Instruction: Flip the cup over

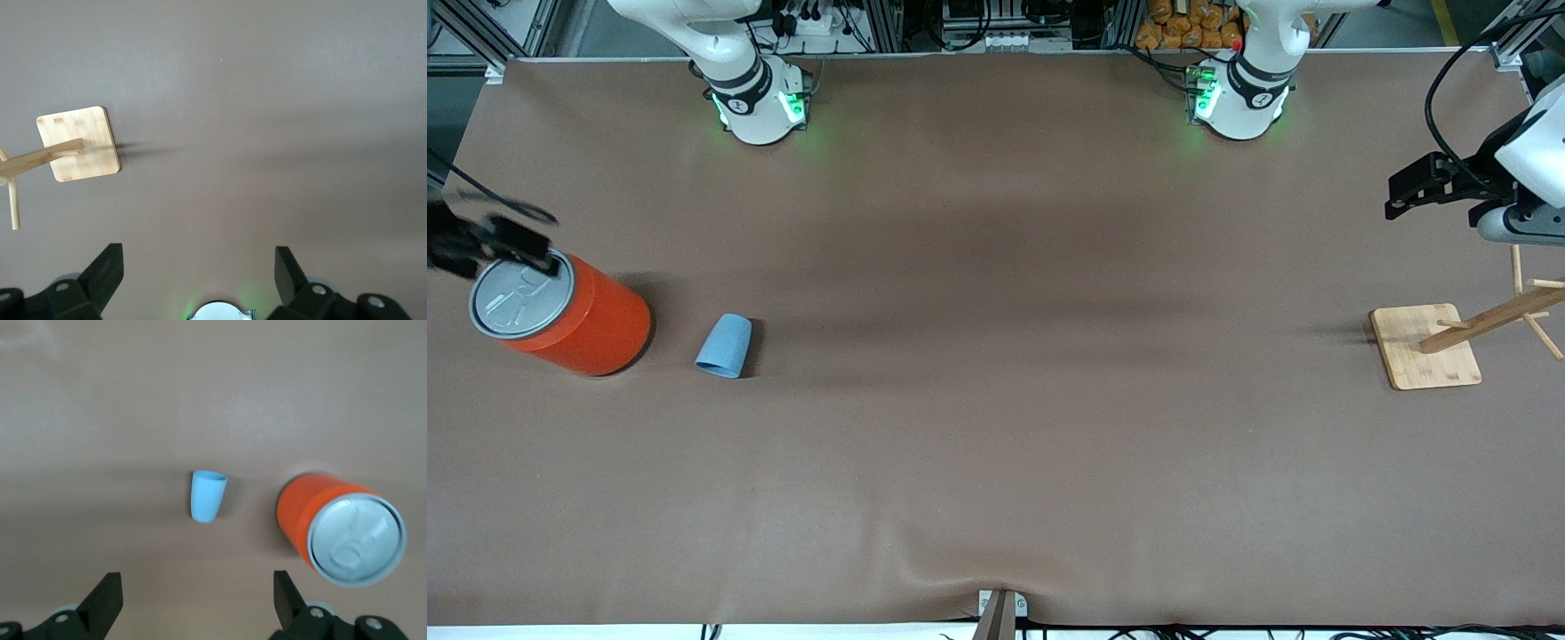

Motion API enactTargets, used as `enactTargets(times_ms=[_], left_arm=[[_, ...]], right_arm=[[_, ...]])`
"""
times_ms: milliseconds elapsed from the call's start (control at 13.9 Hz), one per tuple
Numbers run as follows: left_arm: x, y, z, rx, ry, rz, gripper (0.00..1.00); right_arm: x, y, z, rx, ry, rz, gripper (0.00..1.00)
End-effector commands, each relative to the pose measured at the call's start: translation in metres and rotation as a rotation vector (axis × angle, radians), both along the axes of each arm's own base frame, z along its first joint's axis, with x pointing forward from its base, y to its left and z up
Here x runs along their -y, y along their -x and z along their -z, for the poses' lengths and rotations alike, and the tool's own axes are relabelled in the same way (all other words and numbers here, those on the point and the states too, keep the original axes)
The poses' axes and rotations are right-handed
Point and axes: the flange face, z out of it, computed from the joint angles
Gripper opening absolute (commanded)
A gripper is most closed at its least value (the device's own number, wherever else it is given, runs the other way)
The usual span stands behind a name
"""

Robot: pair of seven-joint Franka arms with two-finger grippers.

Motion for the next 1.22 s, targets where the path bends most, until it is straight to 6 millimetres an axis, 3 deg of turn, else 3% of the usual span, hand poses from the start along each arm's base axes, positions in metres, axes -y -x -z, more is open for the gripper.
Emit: enactTargets(times_ms=[0, 215, 861, 1147], left_arm=[[0.001, 0.001, -0.004, -0.003, -0.005, 0.003, 1.00], [0.003, 0.001, -0.005, -0.001, -0.004, 0.000, 1.00], [0.001, 0.001, 0.000, -0.012, -0.011, -0.005, 1.00], [0.002, 0.002, 0.007, -0.035, -0.013, 0.001, 1.00]], right_arm=[[0.016, 0.026, -0.026, 0.010, -0.007, 0.015, 1.00], [0.017, 0.028, -0.016, -0.011, -0.012, 0.021, 1.00], [0.007, 0.025, -0.016, 0.001, -0.012, 0.002, 1.00], [0.016, 0.013, 0.006, -0.041, -0.008, 0.018, 1.00]])
